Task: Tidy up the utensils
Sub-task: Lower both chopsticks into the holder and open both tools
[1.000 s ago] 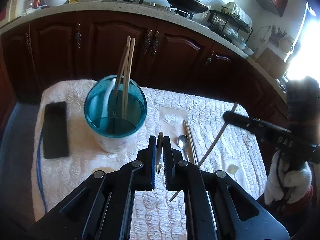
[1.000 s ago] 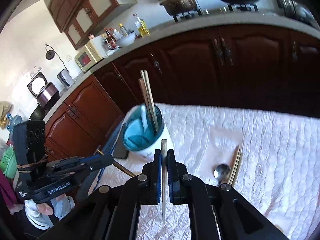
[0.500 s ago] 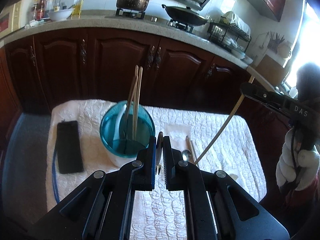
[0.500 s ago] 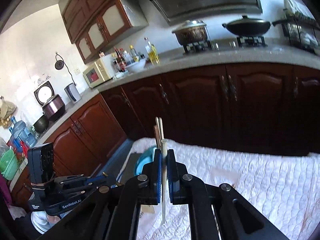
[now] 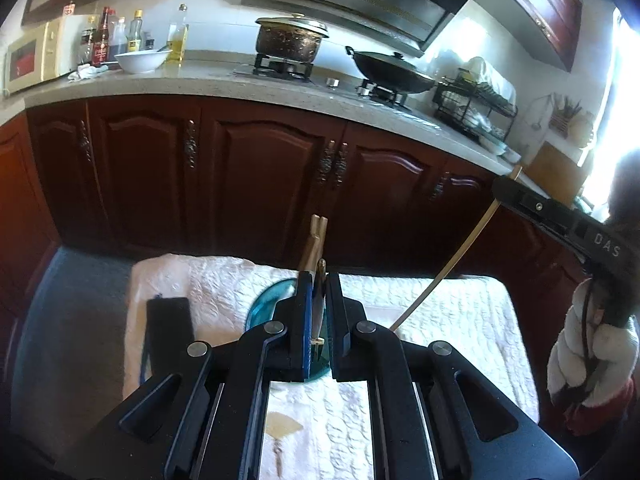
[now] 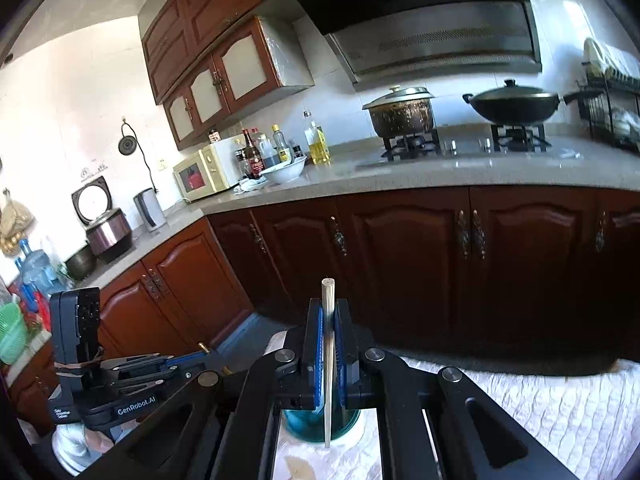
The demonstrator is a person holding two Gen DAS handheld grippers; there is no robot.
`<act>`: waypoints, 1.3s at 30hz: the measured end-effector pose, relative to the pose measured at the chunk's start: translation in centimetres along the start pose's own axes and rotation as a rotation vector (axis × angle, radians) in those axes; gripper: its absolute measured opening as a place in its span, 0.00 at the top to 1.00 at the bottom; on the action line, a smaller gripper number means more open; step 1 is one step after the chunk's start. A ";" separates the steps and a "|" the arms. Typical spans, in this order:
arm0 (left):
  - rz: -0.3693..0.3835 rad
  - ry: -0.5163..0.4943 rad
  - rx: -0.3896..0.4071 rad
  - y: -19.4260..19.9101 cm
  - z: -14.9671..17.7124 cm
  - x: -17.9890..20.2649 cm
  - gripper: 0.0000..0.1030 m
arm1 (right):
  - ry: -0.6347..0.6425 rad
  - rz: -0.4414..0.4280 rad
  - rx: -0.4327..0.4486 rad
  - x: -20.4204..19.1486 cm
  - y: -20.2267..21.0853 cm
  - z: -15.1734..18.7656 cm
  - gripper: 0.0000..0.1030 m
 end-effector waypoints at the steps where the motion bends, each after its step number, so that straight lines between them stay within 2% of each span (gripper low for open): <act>1: -0.014 0.000 0.000 -0.5 0.0 -0.4 0.95 | 0.008 0.007 0.000 -0.1 -0.5 -0.1 0.95; 5: -0.012 0.023 -0.034 -2.4 0.4 -1.4 0.95 | 0.038 0.028 -0.016 -0.4 -2.9 0.2 0.95; 16: 0.010 0.000 -0.111 -4.2 3.1 -1.1 0.95 | 0.029 0.057 -0.061 1.3 -8.4 2.0 0.95; 27: -0.055 0.003 -0.159 -7.8 5.2 -2.4 0.95 | -0.033 0.009 -0.205 2.5 -13.5 6.3 0.95; 36: -0.087 0.041 -0.201 -9.8 7.2 -3.7 0.95 | -0.057 -0.016 -0.245 2.9 -15.4 8.0 0.95; 38: -0.094 0.049 -0.212 -10.1 7.6 -4.0 0.95 | -0.059 -0.017 -0.254 3.0 -15.6 8.3 0.91; 39: -0.097 0.053 -0.218 -10.3 7.8 -4.1 0.95 | -0.064 -0.015 -0.257 3.1 -15.5 8.6 0.84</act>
Point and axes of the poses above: each gripper's, at about its wrist camera, not at the fingertips, and y roughly against the way its jaws point, x to its right, z to its underside, the point moved 8 cm from there along -y, roughly the way its jaws point, and after that the axes turned 1 degree about -y, right-handed, at the moved point
